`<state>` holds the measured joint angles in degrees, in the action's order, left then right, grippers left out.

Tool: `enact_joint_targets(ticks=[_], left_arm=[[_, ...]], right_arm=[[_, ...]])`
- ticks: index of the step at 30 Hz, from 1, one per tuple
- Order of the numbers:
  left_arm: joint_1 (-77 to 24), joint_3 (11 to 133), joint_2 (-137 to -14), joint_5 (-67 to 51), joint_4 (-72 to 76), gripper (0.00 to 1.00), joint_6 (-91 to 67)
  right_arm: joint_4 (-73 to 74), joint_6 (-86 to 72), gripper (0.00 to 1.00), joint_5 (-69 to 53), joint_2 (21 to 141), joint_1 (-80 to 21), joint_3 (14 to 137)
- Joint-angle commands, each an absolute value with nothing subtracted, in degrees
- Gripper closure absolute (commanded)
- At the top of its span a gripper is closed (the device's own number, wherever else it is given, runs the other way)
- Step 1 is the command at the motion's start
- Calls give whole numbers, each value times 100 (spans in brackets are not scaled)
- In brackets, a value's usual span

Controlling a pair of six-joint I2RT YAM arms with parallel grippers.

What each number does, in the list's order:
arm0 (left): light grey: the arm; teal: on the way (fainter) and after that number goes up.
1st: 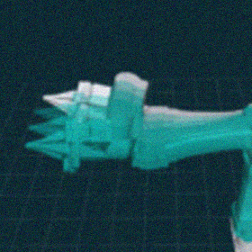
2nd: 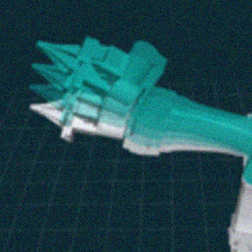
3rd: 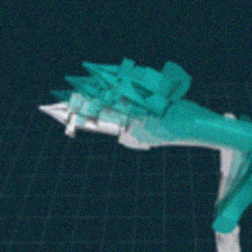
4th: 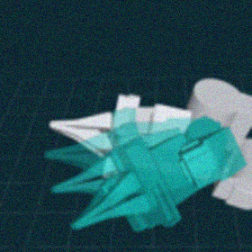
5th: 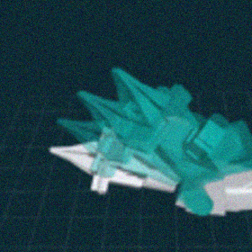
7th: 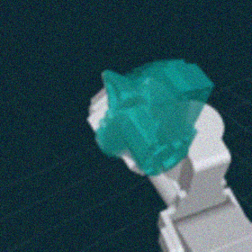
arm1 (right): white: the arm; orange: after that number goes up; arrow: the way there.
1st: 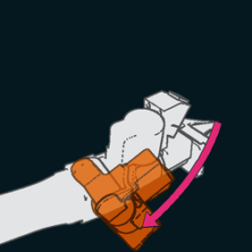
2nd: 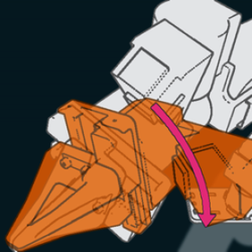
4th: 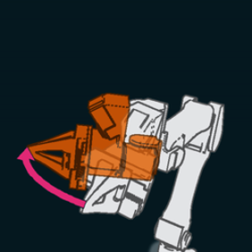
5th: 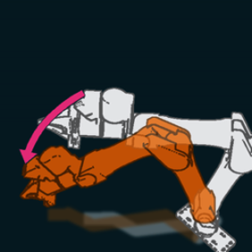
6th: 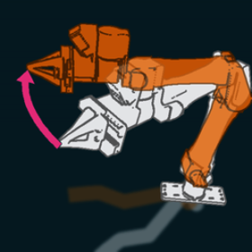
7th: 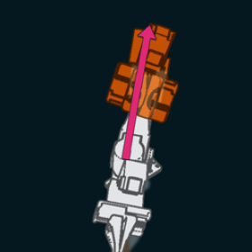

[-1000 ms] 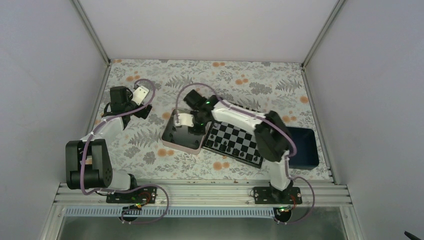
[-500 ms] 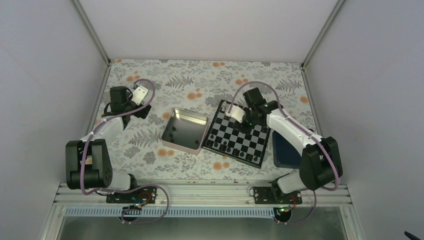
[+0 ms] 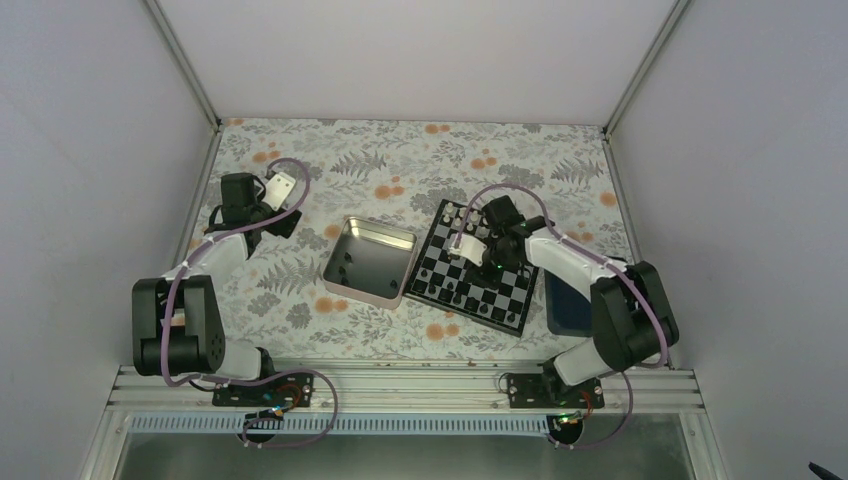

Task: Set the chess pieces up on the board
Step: Place the chess piece on the chessboard.

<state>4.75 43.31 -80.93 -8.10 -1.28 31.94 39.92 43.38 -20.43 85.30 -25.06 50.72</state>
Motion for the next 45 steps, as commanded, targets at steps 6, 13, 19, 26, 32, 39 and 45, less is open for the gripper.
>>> enact_joint_targets(ticks=[6,13,19,26,32,39,45], left_arm=[[508,4352,-8200,-779,65,0,3227],[505,4334,-8226,-803,71,0,3244],[506,4337,-8244,-808,75,0,3255],[510,4343,-8233,-817,58,0,3260],[503,4351,-8238,-831,46,0,3259],[501,4361,-8237,-829,37,0,3254],[502,4359,-8234,-841,32,0,3255]], right_arm=[[4083,4491,94,-2382,8991,-2598,5310],[4148,4495,93,-2366,9145,-2635,5353],[4221,4498,93,-2373,9226,-2664,5387],[4299,4491,94,-2375,9186,-2698,5396],[4306,4475,93,-2328,9163,-2718,5392],[4283,4467,87,-2221,9136,-2718,5371],[4414,4462,74,-2208,8963,-2718,5458]])
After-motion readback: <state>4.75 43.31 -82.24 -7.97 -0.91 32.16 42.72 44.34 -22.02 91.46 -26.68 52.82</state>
